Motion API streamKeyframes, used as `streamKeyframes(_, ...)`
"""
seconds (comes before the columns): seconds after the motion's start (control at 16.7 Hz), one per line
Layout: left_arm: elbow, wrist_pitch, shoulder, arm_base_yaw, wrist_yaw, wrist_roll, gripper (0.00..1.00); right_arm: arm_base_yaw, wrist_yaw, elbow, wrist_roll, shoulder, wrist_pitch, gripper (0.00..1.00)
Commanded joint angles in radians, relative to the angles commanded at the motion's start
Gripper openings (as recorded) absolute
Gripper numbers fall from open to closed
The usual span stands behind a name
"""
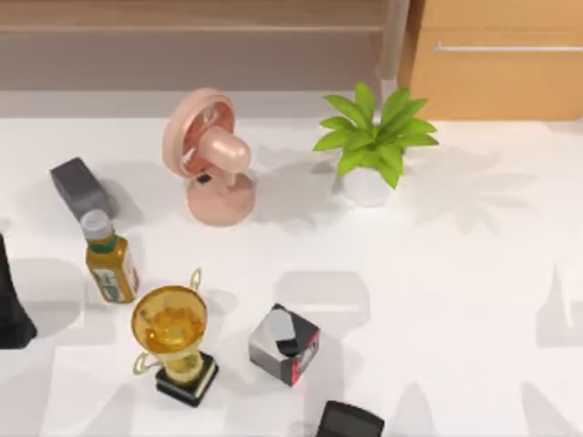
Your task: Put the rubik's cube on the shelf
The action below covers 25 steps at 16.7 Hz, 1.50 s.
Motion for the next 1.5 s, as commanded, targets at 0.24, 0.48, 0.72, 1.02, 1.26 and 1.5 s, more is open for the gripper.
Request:
streamKeyframes(0.24,0.000,0.000,0.000,0.000,0.000,0.000,1.00,0.003,0.004,0.016,-0.027,0.030,0.022,1.00)
streamKeyframes(0.48,0.000,0.000,0.000,0.000,0.000,0.000,1.00,0.021,0.024,0.109,-0.180,0.218,0.149,1.00)
streamKeyframes(0.72,0.000,0.000,0.000,0.000,0.000,0.000,1.00,0.049,0.058,0.260,-0.428,0.557,0.353,1.00)
streamKeyframes(1.02,0.000,0.000,0.000,0.000,0.000,0.000,1.00,0.089,0.109,0.485,-0.801,1.099,0.660,1.00)
streamKeyframes(1.26,0.000,0.000,0.000,0.000,0.000,0.000,1.00,0.121,0.150,0.663,-1.096,1.542,0.903,1.00)
streamKeyframes(1.5,0.000,0.000,0.000,0.000,0.000,0.000,1.00,0.148,0.184,0.813,-1.343,1.918,1.106,1.00)
